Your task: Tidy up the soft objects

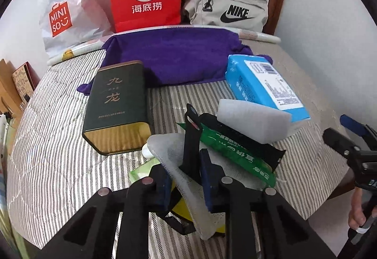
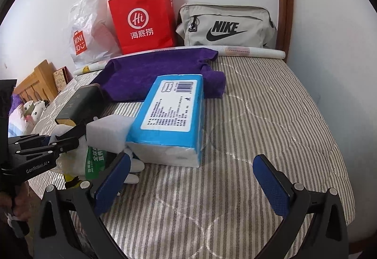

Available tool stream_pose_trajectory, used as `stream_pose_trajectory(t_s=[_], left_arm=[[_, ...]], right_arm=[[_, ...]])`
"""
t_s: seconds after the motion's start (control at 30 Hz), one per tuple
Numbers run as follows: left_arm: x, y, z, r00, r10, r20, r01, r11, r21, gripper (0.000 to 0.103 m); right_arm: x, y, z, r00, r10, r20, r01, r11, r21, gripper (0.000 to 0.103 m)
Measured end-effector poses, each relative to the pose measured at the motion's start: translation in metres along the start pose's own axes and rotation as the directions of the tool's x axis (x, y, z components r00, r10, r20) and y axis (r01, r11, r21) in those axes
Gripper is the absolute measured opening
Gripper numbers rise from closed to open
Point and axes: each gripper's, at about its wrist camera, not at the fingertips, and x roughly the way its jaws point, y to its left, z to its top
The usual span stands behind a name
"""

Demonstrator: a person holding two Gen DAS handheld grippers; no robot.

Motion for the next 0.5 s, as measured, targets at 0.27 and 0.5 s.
stream_pose_trajectory(t_s=[0.27,0.5], left_arm=[[-0.016,0.023,-0.002,0.997,-0.073,0.008,0.074,0.996,-0.056,0.018],[-0.015,0.030,-0.018,0.993,-0.109,-0.038,0.108,0.993,-0.049,0.018]], right_arm=[[-0.003,0.010,0.000,1.000,0.004,-0.001,-0.004,1.000,-0.020,0.103],[-0.002,0.019,-0.003,1.000,0.007,-0.009,-0.007,0.999,-0.048,0.103]])
